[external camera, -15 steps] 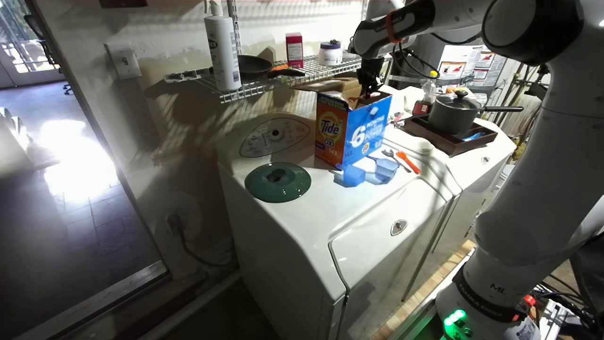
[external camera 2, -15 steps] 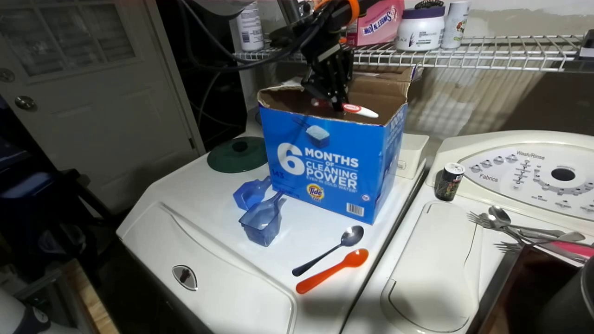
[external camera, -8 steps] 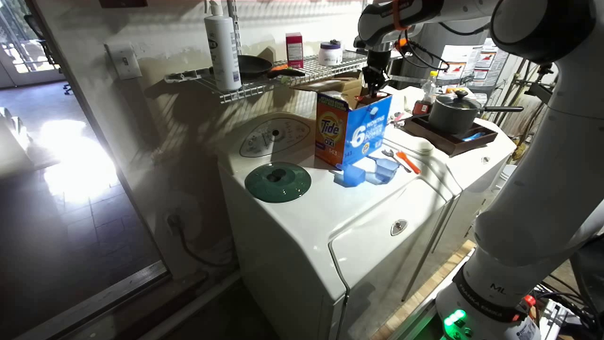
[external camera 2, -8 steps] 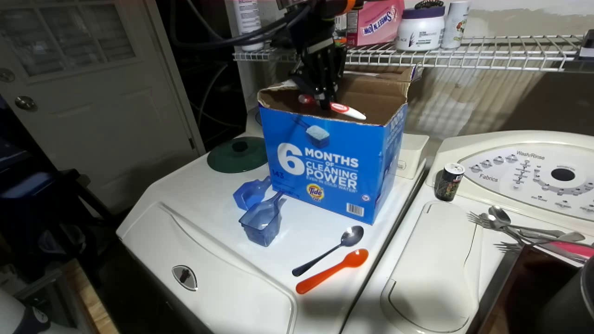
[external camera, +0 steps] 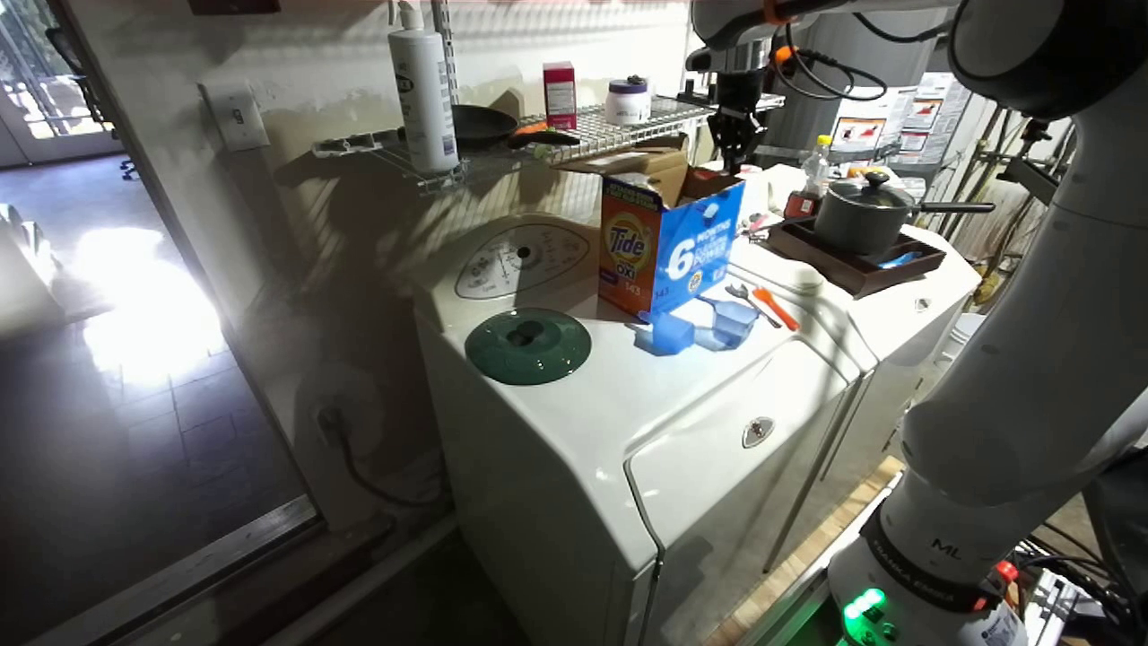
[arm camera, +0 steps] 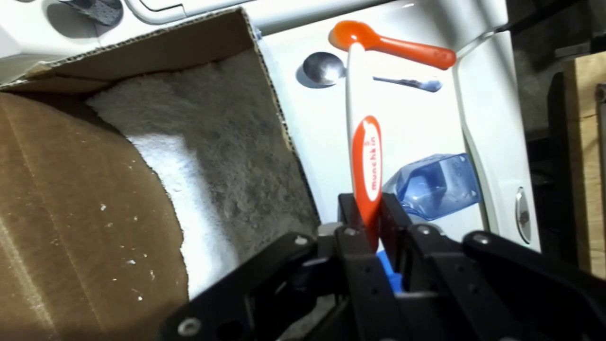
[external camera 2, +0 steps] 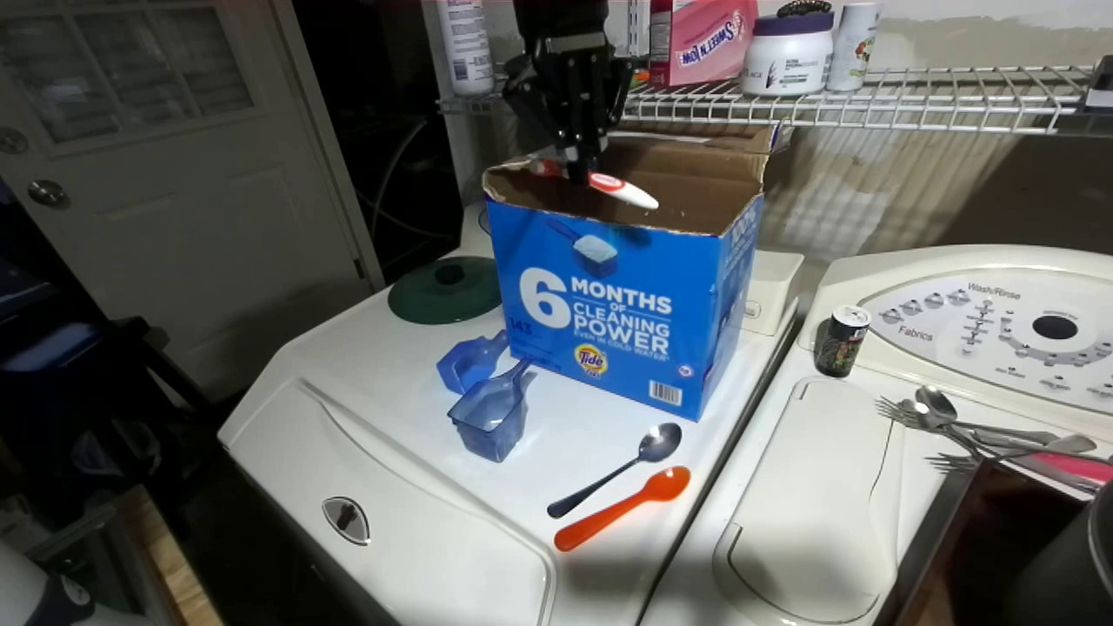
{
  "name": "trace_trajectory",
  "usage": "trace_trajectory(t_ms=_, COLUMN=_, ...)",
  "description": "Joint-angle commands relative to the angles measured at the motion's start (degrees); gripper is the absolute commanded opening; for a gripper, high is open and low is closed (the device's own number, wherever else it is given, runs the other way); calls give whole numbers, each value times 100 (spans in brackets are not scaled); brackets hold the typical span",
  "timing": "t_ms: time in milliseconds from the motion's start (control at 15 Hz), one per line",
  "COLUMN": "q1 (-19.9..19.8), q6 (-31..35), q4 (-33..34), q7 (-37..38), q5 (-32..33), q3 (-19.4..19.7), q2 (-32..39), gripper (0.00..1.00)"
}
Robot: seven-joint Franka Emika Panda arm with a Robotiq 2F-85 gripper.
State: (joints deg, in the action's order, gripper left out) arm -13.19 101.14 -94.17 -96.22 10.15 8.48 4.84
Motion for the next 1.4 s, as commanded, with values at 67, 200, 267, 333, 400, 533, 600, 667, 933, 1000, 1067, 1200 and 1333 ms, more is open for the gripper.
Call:
trace_trajectory(t_ms=67, q1=109, q6=-896, q4=96, q7=-29, q5=168, q3=19, q2=54, gripper=4)
trace_trajectory(t_ms=200, q1=168, q6=-1131, q4=4, q7=22, q5=257, q3=-14, q2=58, gripper=4)
trace_trajectory(t_ms=267, q1=204, q6=-1211, q4=-46, q7=83, q5=331, q3=-30, q2=69, gripper=4)
trace_trajectory(t_ms=333, q1=253, q6=-1270, q4=-74, q7=172, q5=442, q3=-58, q2=122, gripper=4)
trace_trajectory(t_ms=400, q1=292, q6=-1294, q4=-107, q7=237, q5=517, q3=-79, q2=168, gripper=4)
trace_trajectory(t_ms=533, q1=367, q6=-1300, q4=-210, q7=363, q5=713, q3=-109, q2=215, gripper=4)
trace_trajectory(t_ms=600, q1=408, q6=-1272, q4=-272, q7=456, q5=851, q3=-124, q2=236, gripper=4)
trace_trajectory(t_ms=667, q1=451, q6=-1201, q4=-361, q7=592, q5=1022, q3=-141, q2=243, gripper=4)
trace_trajectory(t_ms=933, q1=549, q6=-902, q4=-754, q7=739, q5=1401, q3=-206, q2=200, gripper=4)
trace_trajectory(t_ms=1000, q1=573, q6=-790, q4=-867, q7=738, q5=1469, q3=-233, q2=162, gripper=4)
trace_trajectory(t_ms=1067, q1=608, q6=-666, q4=-983, q7=759, q5=1571, q3=-260, q2=118, gripper=4)
trace_trajectory(t_ms=1200, q1=675, q6=-400, q4=-1241, q7=834, q5=1779, q3=-313, q2=-12, gripper=4)
trace_trajectory(t_ms=1333, q1=742, q6=-82, q4=-1547, q7=975, q5=2048, q3=-355, q2=-185, gripper=4)
